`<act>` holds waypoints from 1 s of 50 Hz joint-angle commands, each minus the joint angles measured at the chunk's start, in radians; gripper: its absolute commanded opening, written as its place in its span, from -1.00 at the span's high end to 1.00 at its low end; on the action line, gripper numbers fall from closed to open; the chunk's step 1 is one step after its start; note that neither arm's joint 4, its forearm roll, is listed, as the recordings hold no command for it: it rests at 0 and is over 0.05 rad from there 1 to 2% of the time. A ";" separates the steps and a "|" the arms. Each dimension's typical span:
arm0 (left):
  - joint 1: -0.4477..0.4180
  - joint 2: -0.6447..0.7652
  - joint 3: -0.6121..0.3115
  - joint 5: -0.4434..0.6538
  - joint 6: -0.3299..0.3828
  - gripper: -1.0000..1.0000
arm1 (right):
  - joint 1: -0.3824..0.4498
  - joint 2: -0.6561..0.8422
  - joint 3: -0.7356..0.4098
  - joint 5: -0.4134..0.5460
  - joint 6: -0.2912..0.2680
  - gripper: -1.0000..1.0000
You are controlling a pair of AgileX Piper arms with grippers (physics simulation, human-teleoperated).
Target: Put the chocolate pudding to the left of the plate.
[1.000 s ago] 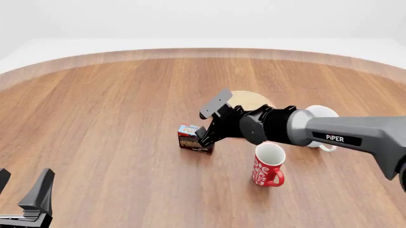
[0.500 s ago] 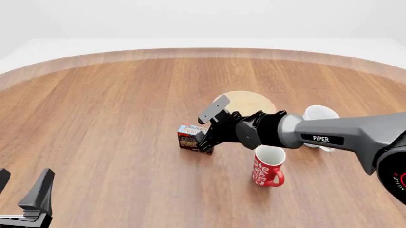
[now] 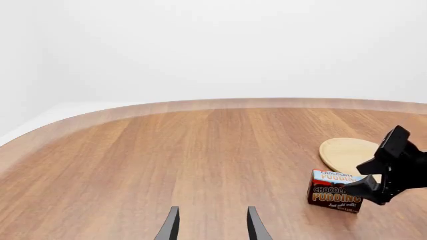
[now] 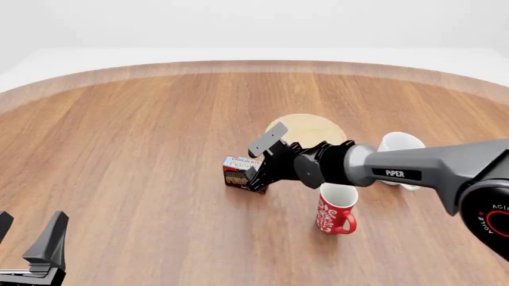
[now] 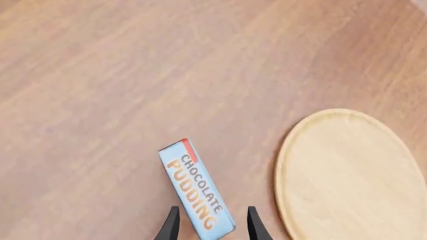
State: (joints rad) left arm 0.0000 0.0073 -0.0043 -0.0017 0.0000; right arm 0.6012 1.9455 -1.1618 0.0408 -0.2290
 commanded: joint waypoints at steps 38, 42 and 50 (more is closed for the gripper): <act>0.000 0.000 0.000 0.000 0.000 -1.00 | 0.025 0.006 0.043 -0.065 0.024 1.00; 0.000 0.000 0.000 0.000 0.000 -1.00 | 0.034 -0.030 0.076 -0.074 0.041 1.00; 0.000 0.000 0.000 0.000 0.000 -1.00 | 0.043 -0.166 0.151 -0.065 0.053 1.00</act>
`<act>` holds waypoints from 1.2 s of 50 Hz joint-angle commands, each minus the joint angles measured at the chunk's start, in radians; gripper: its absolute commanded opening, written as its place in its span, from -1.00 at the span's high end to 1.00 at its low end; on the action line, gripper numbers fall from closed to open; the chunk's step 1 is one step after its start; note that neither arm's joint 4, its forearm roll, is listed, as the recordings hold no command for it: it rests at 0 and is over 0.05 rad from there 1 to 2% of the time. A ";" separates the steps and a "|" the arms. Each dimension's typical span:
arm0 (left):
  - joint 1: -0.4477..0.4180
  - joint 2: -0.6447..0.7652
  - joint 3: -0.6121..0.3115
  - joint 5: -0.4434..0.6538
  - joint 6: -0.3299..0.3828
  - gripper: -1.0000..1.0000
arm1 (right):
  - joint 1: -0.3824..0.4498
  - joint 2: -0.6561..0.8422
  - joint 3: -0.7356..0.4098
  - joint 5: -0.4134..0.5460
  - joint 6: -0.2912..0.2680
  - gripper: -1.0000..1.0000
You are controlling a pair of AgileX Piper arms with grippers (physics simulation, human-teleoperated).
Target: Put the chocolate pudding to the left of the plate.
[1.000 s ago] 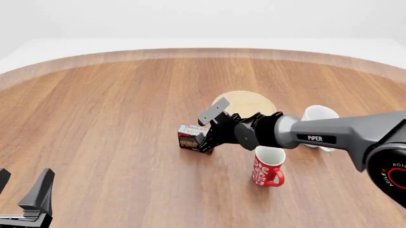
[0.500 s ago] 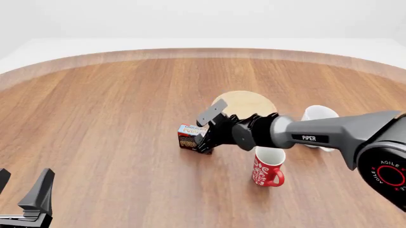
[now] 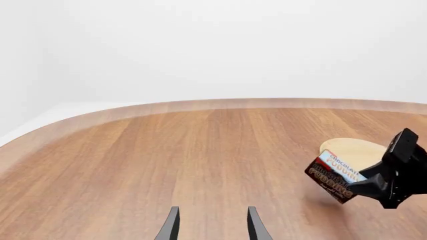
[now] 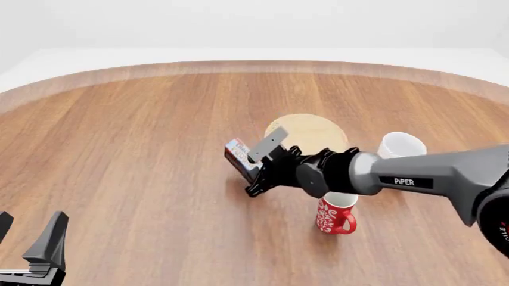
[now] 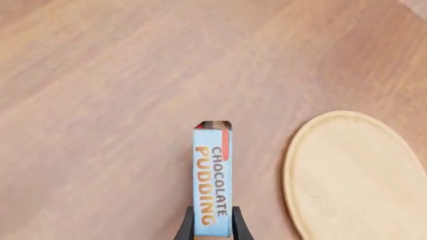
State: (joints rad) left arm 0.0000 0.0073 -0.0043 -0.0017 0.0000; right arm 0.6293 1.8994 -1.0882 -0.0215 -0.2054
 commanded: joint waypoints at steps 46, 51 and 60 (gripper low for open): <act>0.000 0.000 0.000 0.000 0.000 -1.00 | -0.083 -0.314 -0.212 0.409 -0.105 1.00; 0.000 0.000 0.000 0.000 0.000 -1.00 | -0.093 -0.275 -0.267 0.429 -0.115 1.00; 0.000 0.000 0.000 0.000 0.000 -1.00 | -0.099 -0.194 -0.344 0.445 -0.112 1.00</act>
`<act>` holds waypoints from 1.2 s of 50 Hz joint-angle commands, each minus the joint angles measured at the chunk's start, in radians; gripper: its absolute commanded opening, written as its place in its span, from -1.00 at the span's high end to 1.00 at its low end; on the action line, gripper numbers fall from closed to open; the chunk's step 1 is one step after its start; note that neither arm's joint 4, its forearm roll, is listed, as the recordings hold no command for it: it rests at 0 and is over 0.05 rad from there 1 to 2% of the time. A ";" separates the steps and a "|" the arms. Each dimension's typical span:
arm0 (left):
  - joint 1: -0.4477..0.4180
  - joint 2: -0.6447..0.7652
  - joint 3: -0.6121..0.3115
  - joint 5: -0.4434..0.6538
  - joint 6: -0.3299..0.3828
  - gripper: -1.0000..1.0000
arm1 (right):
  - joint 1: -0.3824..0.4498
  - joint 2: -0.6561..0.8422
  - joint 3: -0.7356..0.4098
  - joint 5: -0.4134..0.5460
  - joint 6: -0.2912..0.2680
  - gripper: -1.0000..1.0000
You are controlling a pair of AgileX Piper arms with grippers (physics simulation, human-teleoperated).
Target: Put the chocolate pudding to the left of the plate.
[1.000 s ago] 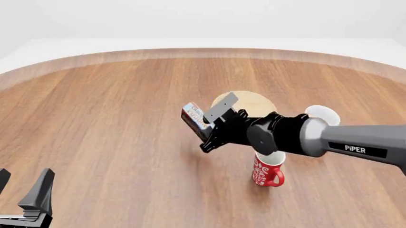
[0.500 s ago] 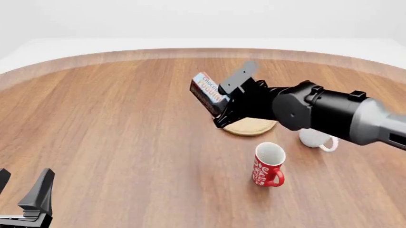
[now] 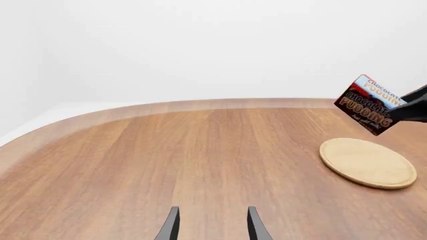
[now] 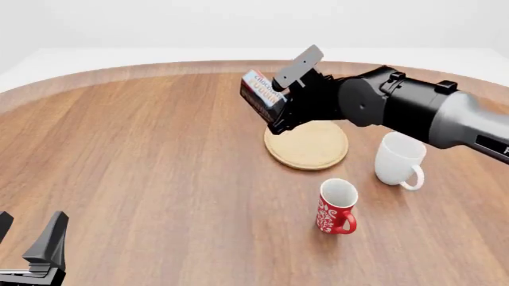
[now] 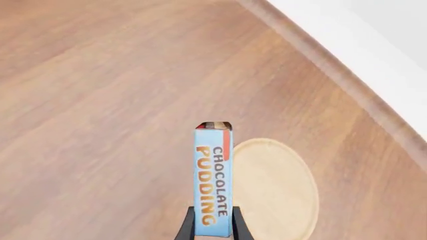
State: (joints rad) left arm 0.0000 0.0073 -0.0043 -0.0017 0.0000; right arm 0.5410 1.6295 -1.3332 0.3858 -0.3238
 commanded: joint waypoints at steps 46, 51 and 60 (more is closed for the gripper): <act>0.000 0.000 0.000 0.000 0.000 -1.00 | -0.016 0.487 -0.558 0.195 0.013 1.00; 0.000 0.000 0.000 0.000 0.000 -1.00 | -0.022 0.516 -0.587 0.210 0.015 1.00; 0.000 0.000 0.000 0.000 0.000 -1.00 | -0.021 0.562 -0.644 0.239 0.011 1.00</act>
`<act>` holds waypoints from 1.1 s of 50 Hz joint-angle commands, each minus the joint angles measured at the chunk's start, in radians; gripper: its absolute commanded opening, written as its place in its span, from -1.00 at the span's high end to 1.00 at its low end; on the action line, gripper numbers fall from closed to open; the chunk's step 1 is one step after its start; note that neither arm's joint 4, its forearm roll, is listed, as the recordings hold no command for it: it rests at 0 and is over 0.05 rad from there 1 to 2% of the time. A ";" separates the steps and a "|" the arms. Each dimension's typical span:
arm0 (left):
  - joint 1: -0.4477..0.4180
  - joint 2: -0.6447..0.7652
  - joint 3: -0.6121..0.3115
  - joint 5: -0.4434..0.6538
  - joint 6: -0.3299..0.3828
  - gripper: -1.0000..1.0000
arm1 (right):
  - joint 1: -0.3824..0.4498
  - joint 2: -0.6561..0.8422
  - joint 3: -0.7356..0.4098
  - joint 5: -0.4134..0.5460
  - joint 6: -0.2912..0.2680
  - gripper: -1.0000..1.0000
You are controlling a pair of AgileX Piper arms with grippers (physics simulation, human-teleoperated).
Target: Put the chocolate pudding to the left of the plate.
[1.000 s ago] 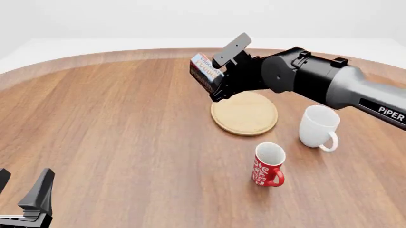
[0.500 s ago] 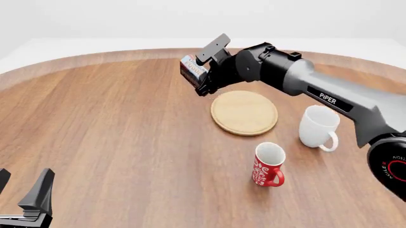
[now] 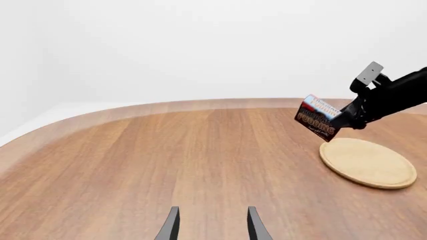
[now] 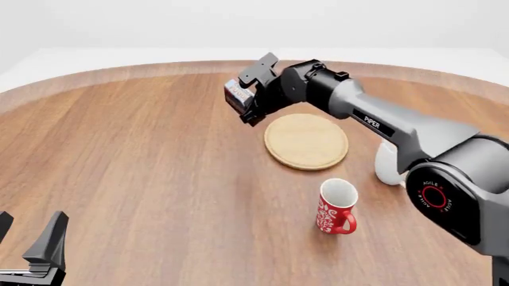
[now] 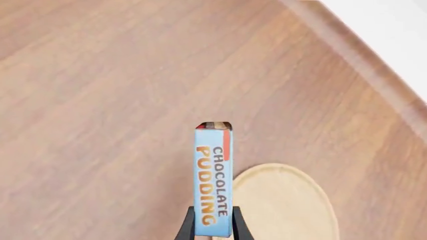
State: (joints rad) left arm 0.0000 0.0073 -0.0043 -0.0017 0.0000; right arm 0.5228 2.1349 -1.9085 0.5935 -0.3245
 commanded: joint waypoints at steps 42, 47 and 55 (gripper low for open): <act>0.000 0.000 0.000 0.000 0.000 -1.00 | 0.016 0.185 -0.171 0.075 0.021 1.00; 0.000 0.000 0.000 0.000 0.000 -1.00 | 0.017 0.199 -0.191 0.084 0.019 1.00; 0.000 0.000 0.000 0.000 0.000 -1.00 | 0.021 0.217 -0.210 0.095 0.022 1.00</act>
State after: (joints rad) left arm 0.0000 0.0073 -0.0043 -0.0017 0.0000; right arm 0.5403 2.3307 -2.0892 0.6738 -0.3165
